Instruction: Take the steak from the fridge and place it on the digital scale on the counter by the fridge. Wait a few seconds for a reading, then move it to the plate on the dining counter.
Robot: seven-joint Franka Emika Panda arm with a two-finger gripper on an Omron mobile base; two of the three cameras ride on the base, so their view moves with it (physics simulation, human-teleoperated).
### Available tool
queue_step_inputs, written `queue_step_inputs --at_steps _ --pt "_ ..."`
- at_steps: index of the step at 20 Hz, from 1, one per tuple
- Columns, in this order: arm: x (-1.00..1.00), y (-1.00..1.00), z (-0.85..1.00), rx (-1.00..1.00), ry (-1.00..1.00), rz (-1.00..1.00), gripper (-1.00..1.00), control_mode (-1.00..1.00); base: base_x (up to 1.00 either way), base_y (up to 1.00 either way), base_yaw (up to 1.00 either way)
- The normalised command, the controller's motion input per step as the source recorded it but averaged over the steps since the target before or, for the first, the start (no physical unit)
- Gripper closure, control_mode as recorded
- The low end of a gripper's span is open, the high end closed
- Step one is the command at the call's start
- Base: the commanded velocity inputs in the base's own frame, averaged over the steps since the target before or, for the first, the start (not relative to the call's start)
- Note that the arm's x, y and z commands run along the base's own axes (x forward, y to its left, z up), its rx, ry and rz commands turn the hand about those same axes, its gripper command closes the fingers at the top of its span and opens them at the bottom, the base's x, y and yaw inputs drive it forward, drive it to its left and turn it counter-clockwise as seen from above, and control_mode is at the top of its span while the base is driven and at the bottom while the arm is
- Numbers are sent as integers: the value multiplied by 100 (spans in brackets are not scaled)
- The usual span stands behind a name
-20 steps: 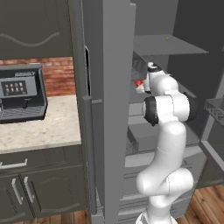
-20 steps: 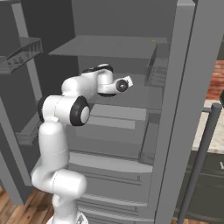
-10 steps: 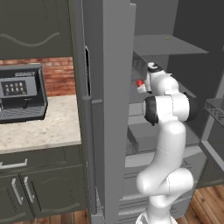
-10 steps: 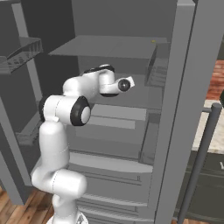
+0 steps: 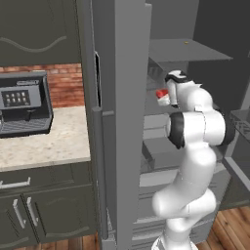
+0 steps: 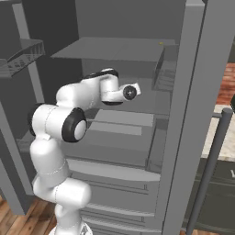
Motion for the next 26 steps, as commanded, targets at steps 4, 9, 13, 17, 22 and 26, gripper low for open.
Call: queue_step_inputs --at_steps 4,9,13,17,22,26 --pt "-100 40 11 0 -8 -16 100 -100 0 0 0" --pt "-100 16 51 0 1 -24 100 -100 0 0 0" --pt "-86 0 83 0 18 -23 100 -100 0 0 0" --pt "-62 0 87 3 39 -17 100 -100 0 0 0" --pt "-36 0 95 12 52 -11 100 -100 0 0 0" --pt "-13 -1 100 14 55 -11 100 -100 0 0 0"
